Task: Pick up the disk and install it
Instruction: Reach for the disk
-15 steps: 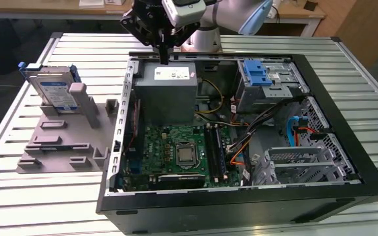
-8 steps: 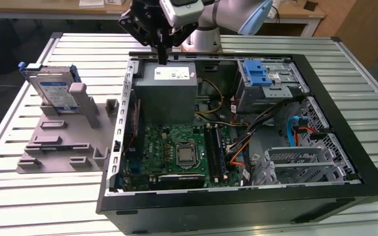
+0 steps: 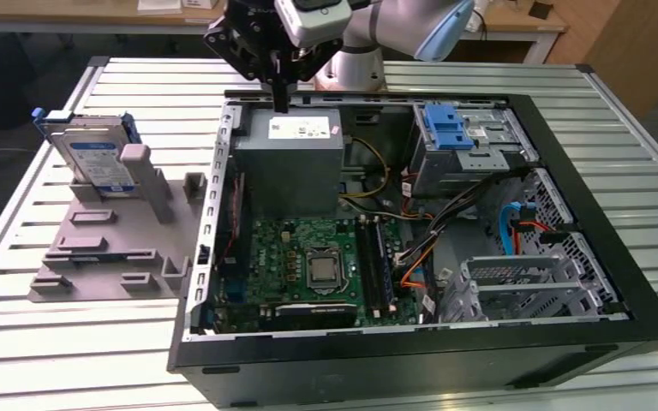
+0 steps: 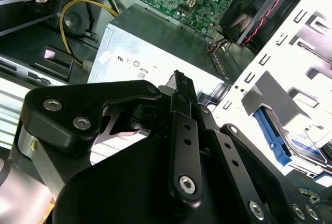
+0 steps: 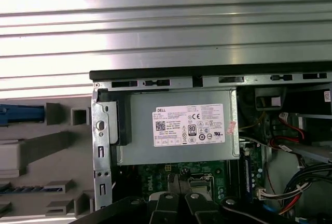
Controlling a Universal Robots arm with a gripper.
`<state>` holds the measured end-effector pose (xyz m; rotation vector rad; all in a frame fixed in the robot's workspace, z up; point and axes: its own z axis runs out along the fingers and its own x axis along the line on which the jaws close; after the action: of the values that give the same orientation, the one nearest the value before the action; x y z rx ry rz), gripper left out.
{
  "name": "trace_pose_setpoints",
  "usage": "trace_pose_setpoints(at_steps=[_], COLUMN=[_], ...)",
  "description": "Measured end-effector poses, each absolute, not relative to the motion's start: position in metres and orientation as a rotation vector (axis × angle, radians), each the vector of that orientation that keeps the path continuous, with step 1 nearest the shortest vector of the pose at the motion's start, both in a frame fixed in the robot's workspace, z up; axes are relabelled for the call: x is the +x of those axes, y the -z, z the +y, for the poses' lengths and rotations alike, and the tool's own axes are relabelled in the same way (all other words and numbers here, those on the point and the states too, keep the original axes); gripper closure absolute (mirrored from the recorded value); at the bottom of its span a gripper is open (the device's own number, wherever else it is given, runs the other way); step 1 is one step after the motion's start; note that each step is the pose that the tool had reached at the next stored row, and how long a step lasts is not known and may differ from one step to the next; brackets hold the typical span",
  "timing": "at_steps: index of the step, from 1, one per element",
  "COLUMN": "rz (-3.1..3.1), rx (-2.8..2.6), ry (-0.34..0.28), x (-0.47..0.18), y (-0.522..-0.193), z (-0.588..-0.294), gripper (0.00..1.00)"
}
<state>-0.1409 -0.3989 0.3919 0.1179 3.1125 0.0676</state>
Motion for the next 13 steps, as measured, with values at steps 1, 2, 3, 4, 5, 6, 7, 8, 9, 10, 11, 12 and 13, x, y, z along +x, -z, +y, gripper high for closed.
trace_pose_setpoints(at_steps=[1,2,3,4,5,6,7,8,9,10,11,12,13], rz=[3.112,3.112,3.112,3.112,3.112,3.112,3.113,3.113,3.113,3.113,3.113,3.112,3.112], rx=[0.118,0.118,0.118,0.118,0.118,0.118,0.118,0.118,0.118,0.118,0.118,0.118,0.118], ry=[-0.068,-0.068,-0.068,-0.068,-0.068,-0.068,-0.068,-0.068,-0.068,-0.068,-0.068,-0.068,-0.068], x=[-0.1412,-0.1415,-0.1417,-0.1421,-0.1424,-0.1427,-0.1430,-0.1433,-0.1436,-0.1439,-0.1441,-0.1444,-0.1447], y=[-0.3919,-0.3918,-0.3918,-0.3918,-0.3918,-0.3917,-0.3917,-0.3917,-0.3917,-0.3917,-0.3917,-0.3917,-0.3916], z=[-0.3989,-0.3989,-0.3989,-0.3989,-0.3989,-0.3989,-0.3989,-0.3989,-0.3989,-0.3989,-0.3989,-0.3989,-0.3989], gripper=[0.89,0.89,0.89,0.89,0.89,0.89,0.89,0.89,0.89,0.89,0.89,0.89,0.89])
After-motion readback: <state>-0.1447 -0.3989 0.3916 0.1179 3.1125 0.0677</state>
